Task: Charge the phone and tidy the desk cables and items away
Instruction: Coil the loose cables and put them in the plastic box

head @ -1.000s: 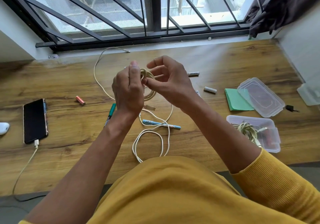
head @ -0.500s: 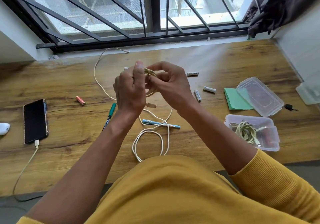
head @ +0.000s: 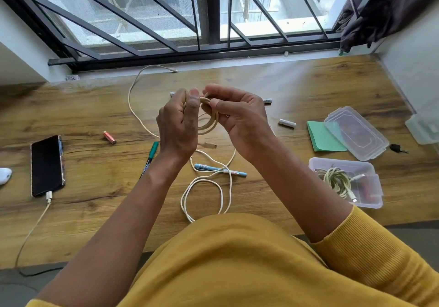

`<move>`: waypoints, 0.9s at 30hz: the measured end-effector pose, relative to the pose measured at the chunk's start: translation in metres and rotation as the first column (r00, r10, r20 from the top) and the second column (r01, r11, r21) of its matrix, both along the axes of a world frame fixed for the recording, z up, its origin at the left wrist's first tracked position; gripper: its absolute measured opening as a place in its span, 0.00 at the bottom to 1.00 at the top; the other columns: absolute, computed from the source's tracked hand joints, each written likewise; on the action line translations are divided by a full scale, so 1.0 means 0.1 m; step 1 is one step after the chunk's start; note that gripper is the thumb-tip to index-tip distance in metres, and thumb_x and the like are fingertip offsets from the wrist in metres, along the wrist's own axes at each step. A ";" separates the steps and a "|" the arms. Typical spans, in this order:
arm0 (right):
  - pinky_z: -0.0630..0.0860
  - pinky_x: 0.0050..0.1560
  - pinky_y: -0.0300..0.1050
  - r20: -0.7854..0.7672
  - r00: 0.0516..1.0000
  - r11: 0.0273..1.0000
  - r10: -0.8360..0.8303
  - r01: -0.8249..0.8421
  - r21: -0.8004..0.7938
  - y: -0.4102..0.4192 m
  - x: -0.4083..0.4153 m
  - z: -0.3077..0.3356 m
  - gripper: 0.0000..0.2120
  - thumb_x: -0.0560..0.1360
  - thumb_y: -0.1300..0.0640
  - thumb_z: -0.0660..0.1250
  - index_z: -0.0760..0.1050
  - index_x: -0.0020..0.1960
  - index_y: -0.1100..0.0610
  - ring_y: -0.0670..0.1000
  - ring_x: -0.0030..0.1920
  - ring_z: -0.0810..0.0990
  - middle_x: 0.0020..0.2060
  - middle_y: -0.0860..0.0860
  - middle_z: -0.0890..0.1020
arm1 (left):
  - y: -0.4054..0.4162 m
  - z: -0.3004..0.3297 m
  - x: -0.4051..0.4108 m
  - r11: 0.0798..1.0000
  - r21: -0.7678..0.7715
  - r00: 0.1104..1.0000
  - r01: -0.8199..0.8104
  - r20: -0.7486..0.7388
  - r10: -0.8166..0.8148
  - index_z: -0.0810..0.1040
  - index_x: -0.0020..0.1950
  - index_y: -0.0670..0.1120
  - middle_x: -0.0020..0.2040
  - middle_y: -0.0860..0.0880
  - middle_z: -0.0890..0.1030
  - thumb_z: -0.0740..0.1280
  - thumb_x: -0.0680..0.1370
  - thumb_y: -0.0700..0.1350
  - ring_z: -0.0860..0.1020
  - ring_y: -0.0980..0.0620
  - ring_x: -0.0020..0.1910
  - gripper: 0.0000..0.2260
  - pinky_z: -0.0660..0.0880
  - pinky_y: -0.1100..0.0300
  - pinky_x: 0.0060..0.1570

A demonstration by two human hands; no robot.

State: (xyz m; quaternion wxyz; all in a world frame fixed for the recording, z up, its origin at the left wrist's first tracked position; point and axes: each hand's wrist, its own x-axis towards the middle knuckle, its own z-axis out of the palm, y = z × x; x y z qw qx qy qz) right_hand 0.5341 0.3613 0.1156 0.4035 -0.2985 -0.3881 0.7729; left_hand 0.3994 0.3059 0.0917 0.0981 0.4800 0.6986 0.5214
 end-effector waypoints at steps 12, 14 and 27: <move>0.83 0.59 0.51 -0.022 0.999 0.987 0.036 -0.039 -0.157 0.02 -0.02 0.05 0.17 0.79 0.75 0.64 0.78 0.66 0.70 0.58 0.56 0.84 0.56 0.63 0.82 | -0.04 0.03 0.02 0.985 0.091 0.951 0.146 0.260 -0.165 0.68 0.46 0.48 0.37 0.48 0.71 0.52 0.86 0.44 0.72 0.50 0.36 0.10 0.73 0.53 0.38; 0.83 0.58 0.51 -0.016 0.999 0.990 0.052 -0.054 -0.131 0.03 -0.01 0.05 0.17 0.79 0.73 0.64 0.78 0.67 0.69 0.57 0.56 0.84 0.57 0.62 0.83 | -0.04 0.05 0.03 0.986 0.083 0.941 0.147 0.297 -0.165 0.68 0.46 0.49 0.38 0.48 0.70 0.52 0.86 0.44 0.71 0.52 0.36 0.10 0.74 0.55 0.39; 0.85 0.47 0.49 0.372 0.849 0.927 0.375 -0.347 -0.144 -0.07 0.07 -0.09 0.13 0.79 0.58 0.75 0.76 0.57 0.63 0.53 0.41 0.85 0.46 0.59 0.84 | 0.12 0.06 0.02 0.982 0.096 0.694 -0.164 0.718 0.046 0.66 0.42 0.47 0.31 0.56 0.69 0.52 0.89 0.40 0.68 0.60 0.30 0.16 0.68 0.63 0.36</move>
